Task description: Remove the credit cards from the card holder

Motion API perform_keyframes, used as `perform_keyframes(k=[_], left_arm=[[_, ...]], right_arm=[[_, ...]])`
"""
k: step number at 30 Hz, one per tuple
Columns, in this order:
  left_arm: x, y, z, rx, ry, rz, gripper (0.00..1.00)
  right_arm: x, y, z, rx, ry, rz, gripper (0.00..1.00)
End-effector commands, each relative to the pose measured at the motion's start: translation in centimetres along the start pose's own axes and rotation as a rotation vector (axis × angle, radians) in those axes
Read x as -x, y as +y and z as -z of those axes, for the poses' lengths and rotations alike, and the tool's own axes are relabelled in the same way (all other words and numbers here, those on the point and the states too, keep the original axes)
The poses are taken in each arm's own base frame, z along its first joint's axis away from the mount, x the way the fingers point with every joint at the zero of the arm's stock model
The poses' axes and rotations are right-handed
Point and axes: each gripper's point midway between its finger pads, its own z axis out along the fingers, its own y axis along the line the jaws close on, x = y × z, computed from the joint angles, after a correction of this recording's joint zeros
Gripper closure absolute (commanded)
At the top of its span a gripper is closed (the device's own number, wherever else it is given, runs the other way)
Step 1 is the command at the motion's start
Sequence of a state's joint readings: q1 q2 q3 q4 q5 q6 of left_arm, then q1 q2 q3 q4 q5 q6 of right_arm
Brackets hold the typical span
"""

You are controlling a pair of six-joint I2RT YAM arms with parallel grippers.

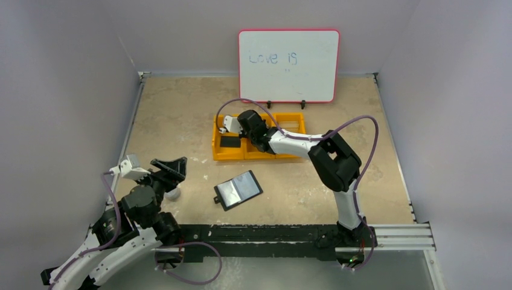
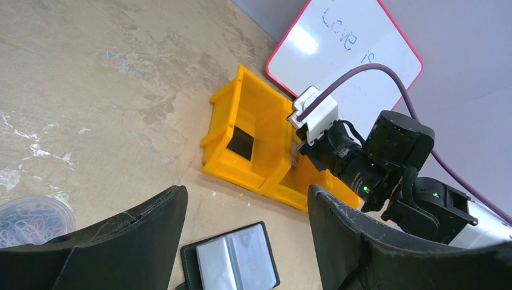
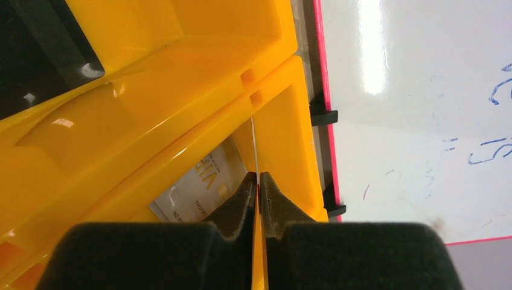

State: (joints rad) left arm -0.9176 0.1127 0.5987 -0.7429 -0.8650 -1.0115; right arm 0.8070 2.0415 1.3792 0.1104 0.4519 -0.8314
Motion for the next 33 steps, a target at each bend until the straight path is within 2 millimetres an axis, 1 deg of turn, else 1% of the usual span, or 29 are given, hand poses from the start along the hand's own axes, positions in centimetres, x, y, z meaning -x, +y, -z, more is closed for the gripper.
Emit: perform_keyframes(k=[1, 8, 13, 14, 16, 18, 19, 21, 22, 27, 30, 33], left_arm=[[1.0, -0.5, 0.3, -0.012, -0.021, 0.029, 0.27], [1.1, -0.5, 0.3, -0.014, -0.022, 0.030, 0.27], [1.1, -0.5, 0.3, -0.012, -0.024, 0.032, 0.27], [1.1, -0.5, 0.3, -0.012, -0.023, 0.032, 0.27], [1.0, -0.4, 0.3, -0.011, -0.023, 0.030, 0.27], [1.0, -0.5, 0.3, -0.011, -0.021, 0.029, 0.27], [1.0, -0.5, 0.3, -0.011, -0.020, 0.028, 0.27], [0.9, -0.5, 0.2, -0.010, -0.019, 0.026, 0.27], [0.9, -0.5, 0.2, -0.010, -0.019, 0.026, 0.27], [0.8, -0.6, 0.2, -0.011, -0.014, 0.023, 0.27], [0.6, -0.7, 0.1, -0.010, -0.006, 0.014, 0.27], [0.3, -0.8, 0.0, -0.006, 0.003, 0.003, 0.27]], right_arm=[[0.4, -0.1, -0.3, -0.016, -0.018, 0.005, 0.94], [0.1, 0.6, -0.6, 0.004, -0.009, 0.001, 0.93], [0.1, 0.4, -0.5, 0.001, -0.006, -0.005, 0.91], [0.1, 0.3, -0.5, -0.001, -0.007, -0.009, 0.88], [0.2, 0.0, -0.2, -0.006, -0.006, -0.019, 0.84], [0.4, -0.4, 0.1, -0.008, -0.005, -0.035, 0.82], [0.4, -0.6, 0.3, -0.009, -0.005, -0.045, 0.78], [0.6, -1.2, 1.0, -0.010, -0.008, -0.063, 0.71], [0.8, -1.5, 1.3, -0.010, -0.013, -0.073, 0.70], [1.8, -3.2, 3.4, -0.013, -0.059, -0.149, 0.68], [3.3, -4.1, 5.4, 0.012, -0.136, -0.224, 0.66], [4.4, -4.8, 7.4, 0.037, -0.210, -0.308, 0.65]])
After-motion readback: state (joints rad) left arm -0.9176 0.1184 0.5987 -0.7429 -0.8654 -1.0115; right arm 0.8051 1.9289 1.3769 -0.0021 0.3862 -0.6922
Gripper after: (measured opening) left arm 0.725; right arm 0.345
